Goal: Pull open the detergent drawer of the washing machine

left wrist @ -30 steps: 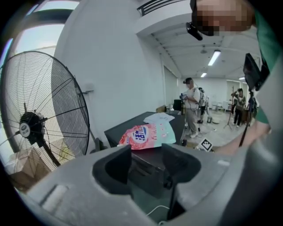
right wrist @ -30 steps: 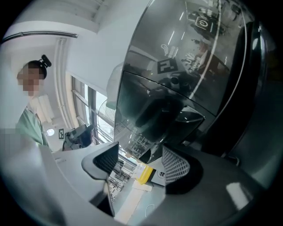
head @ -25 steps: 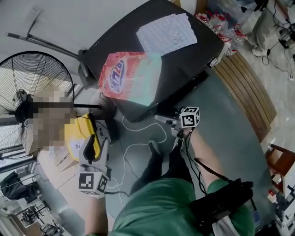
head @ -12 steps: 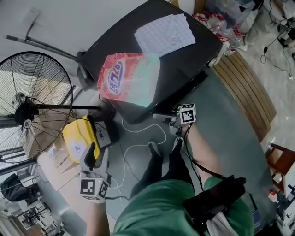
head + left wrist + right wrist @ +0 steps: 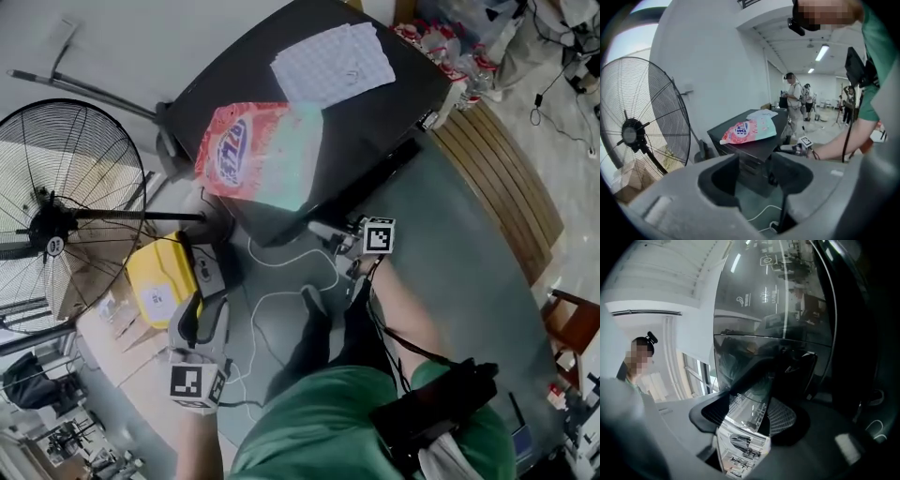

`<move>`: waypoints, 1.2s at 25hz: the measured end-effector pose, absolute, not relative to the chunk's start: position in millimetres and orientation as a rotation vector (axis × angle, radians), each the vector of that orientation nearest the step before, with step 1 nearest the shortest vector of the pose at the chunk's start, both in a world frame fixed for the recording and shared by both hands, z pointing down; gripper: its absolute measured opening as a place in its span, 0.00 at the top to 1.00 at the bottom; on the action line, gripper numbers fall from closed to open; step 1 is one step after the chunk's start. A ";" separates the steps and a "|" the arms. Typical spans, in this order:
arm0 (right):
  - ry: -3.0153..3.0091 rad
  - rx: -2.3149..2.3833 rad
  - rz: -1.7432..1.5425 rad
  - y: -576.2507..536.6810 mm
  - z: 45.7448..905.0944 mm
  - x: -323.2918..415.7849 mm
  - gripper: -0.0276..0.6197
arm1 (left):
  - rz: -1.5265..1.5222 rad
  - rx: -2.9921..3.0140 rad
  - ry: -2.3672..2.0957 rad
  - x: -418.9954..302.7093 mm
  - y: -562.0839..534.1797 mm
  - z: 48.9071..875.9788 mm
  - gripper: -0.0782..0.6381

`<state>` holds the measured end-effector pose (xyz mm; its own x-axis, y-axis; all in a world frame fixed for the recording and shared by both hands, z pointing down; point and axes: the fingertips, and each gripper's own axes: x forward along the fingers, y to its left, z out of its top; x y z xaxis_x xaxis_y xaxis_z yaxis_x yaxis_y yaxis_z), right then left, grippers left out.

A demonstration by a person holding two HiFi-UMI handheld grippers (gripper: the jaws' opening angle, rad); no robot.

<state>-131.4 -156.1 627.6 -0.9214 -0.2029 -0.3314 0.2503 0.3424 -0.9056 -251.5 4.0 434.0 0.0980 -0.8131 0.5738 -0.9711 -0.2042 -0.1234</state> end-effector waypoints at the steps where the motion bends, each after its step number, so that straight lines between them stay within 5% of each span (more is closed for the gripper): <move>1: 2.211 0.039 -1.613 -155.5 629.0 -130.5 0.56 | 0.799 2.091 -1.766 -251.7 6.1 434.9 0.59; 30: 2.138 -0.048 -1.554 -150.1 631.3 -123.6 0.57 | 0.762 2.125 -1.700 -264.1 -7.4 437.2 0.59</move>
<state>-123.6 -150.1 631.3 -0.8781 -0.3081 -0.3661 0.2532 0.3500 -0.9019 -264.1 -7.4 437.2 0.1522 -0.7987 0.5822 -0.9661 -0.2444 -0.0827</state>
